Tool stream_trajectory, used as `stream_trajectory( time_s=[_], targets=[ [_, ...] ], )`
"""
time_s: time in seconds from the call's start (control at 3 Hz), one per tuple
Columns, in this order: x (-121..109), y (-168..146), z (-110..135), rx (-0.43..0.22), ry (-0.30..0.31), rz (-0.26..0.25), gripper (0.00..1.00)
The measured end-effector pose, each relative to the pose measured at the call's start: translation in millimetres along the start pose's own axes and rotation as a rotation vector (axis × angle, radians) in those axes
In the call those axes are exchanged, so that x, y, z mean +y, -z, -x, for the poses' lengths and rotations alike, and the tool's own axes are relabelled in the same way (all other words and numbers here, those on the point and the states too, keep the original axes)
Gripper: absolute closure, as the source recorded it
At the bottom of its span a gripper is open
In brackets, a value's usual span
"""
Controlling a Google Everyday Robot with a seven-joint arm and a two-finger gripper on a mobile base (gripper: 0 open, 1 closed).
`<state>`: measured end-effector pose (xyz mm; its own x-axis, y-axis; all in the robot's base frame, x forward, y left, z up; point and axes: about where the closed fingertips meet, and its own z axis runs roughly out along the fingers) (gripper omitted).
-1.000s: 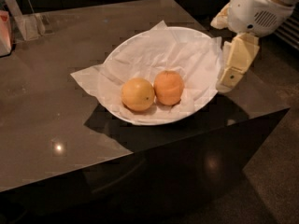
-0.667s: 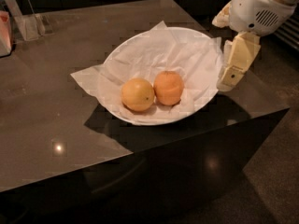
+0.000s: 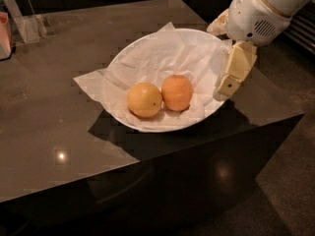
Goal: Pick orange from white bowl
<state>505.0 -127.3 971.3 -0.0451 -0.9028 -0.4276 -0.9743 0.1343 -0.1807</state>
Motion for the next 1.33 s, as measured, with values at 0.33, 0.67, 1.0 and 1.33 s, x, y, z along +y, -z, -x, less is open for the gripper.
stream_trajectory(
  time_s=[0.33,0.67,1.0,1.33],
  targets=[
    [7.2,-24.0,24.7,-0.065,0.045,0.074,0.00],
    [7.5,-24.2,25.7,-0.068,0.045,0.074,0.03],
    [7.5,-24.2,25.7,-0.068,0.045,0.075,0.22],
    [8.0,-37.8,29.4,-0.109,0.035,0.100,0.21]
  ],
)
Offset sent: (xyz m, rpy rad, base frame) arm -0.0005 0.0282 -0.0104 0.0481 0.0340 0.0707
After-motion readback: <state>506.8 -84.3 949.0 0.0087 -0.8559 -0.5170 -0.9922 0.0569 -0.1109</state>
